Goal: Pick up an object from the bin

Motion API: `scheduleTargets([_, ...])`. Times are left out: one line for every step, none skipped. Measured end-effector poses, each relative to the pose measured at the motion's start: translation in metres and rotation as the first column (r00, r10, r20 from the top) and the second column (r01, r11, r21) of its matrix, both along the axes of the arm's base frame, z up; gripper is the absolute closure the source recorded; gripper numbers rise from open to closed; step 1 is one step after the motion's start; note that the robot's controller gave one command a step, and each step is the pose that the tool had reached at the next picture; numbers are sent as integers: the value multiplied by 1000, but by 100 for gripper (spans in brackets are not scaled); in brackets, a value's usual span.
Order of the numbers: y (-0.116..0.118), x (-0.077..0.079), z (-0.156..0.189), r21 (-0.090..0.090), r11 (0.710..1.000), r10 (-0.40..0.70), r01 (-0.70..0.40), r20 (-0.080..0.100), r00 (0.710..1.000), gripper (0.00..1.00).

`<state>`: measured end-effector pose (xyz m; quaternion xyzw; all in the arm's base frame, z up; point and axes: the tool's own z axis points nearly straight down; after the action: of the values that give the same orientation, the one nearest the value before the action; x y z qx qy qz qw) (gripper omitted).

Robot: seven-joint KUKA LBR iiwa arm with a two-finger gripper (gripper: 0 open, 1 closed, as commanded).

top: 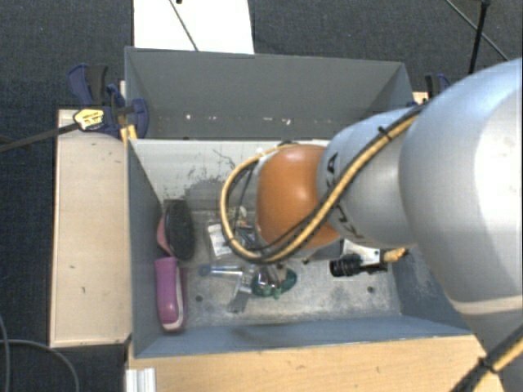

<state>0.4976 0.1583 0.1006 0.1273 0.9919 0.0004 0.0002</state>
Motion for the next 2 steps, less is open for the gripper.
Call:
scheduleTargets([-27,-2,-1,-2,992,-126,126,-4,992,0])
scheduleTargets([-39,-15,-31,-2,967,-255,255,-4,967,0])
